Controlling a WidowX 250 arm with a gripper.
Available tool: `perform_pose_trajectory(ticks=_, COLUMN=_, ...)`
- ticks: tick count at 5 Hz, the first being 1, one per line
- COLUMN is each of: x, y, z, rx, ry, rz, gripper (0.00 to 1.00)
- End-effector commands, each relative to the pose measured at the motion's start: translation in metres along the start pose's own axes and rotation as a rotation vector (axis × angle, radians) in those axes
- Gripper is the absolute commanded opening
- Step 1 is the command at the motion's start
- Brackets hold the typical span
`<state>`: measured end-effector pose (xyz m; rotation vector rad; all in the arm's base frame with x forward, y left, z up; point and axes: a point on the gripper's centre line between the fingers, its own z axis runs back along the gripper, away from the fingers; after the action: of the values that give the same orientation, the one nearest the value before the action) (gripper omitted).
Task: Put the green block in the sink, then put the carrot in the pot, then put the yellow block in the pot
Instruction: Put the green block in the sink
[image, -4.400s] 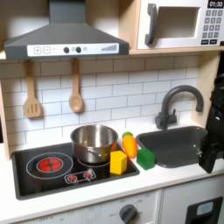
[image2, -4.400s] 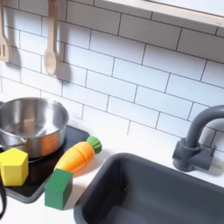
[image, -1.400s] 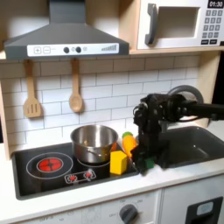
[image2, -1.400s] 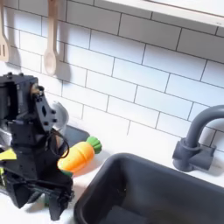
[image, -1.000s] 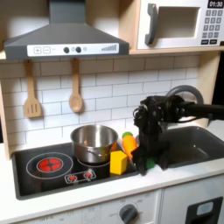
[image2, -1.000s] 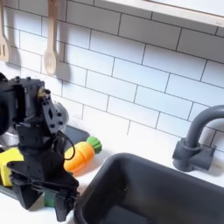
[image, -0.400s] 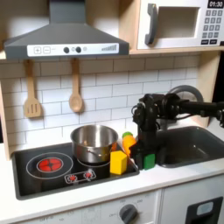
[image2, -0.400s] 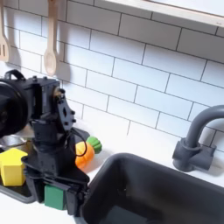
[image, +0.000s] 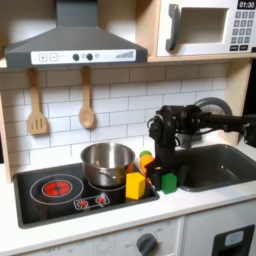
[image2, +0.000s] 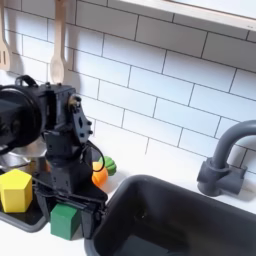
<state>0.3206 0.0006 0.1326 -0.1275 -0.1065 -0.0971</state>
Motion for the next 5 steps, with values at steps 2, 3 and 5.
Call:
perform_pose_trajectory(ticks=2, x=-0.001, y=-0.001, z=0.016, rx=-0.014, ry=-0.050, rz=0.028, gripper=0.00)
perform_pose_trajectory(ticks=3, x=0.002, y=-0.010, z=0.026, rx=-0.018, ry=-0.073, rz=0.001, gripper=0.00)
perform_pose_trajectory(ticks=5, x=0.018, y=-0.032, z=0.043, rx=-0.026, ry=-0.108, rz=-0.060, gripper=0.00)
